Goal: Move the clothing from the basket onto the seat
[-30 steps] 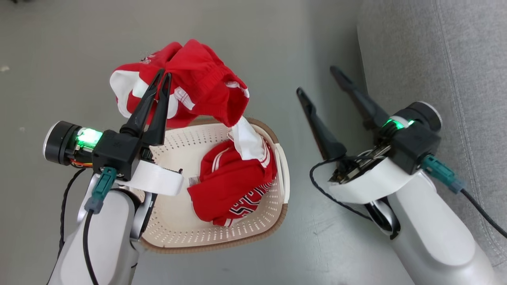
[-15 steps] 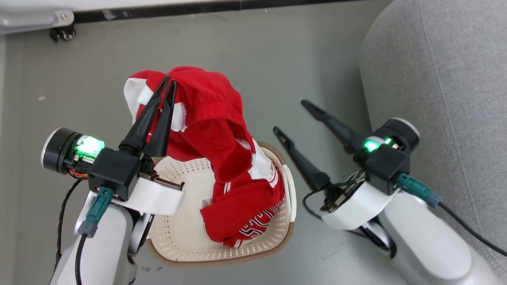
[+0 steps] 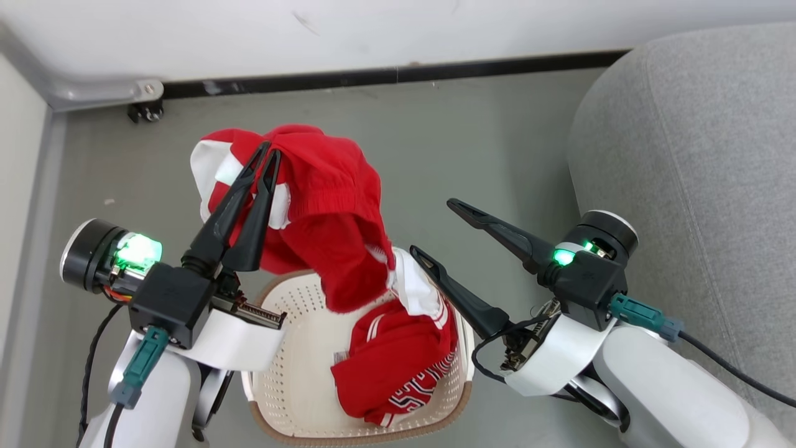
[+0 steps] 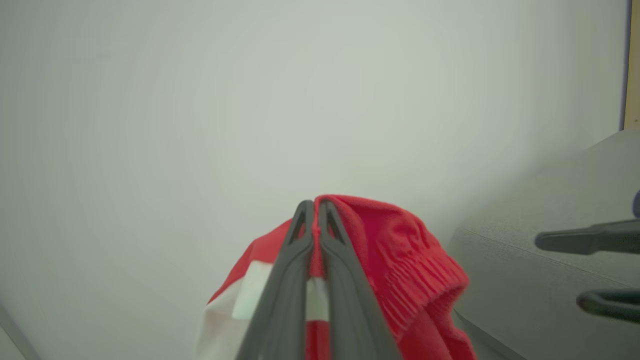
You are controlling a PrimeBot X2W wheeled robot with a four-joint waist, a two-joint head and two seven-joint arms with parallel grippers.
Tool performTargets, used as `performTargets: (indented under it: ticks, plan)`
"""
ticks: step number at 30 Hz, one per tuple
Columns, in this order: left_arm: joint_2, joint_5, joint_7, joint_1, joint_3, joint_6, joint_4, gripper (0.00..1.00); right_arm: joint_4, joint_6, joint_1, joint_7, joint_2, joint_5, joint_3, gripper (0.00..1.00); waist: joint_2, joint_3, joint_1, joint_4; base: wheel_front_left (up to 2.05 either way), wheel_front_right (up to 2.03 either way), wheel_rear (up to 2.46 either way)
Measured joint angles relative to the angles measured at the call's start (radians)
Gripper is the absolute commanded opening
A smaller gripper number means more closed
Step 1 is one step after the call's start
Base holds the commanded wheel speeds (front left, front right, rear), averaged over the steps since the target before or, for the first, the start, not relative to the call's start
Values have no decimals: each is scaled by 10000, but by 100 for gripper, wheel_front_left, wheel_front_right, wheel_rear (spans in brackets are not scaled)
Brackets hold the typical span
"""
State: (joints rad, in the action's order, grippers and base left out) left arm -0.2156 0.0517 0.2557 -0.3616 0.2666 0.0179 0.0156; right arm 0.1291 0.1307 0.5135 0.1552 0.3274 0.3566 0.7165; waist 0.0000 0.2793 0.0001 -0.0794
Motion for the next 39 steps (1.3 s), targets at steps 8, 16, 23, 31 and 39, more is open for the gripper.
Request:
performTargets:
  ticks: [8, 16, 23, 31, 39]
  plan:
    - [-52, 77, 0, 352, 113, 182, 320, 0, -303, 0, -224, -311, 301, 495, 385, 100, 0, -683, 0, 146, 0, 0, 0]
    - [-82, 186, 0, 763, 184, 276, 460, 0, -569, 0, -437, -614, 583, 886, 690, 100, 0, -1393, 0, 311, 0, 0, 0]
    - [-92, 343, -2, 965, 364, 439, 545, 0, -635, 0, -695, -807, 619, 1302, 1003, 100, 0, -1866, -1, 450, 0, 0, 0]
    - [-90, 420, -98, 967, 587, 537, 646, 0, -683, 0, -826, -913, 568, 1638, 1425, 100, 0, -2255, -1, 622, 0, 0, 0]
    - [-81, 447, -349, 967, 934, 635, 792, 0, -543, 0, -825, -957, 468, 1728, 1630, 100, 0, -2601, -1, 830, 0, 0, 0]
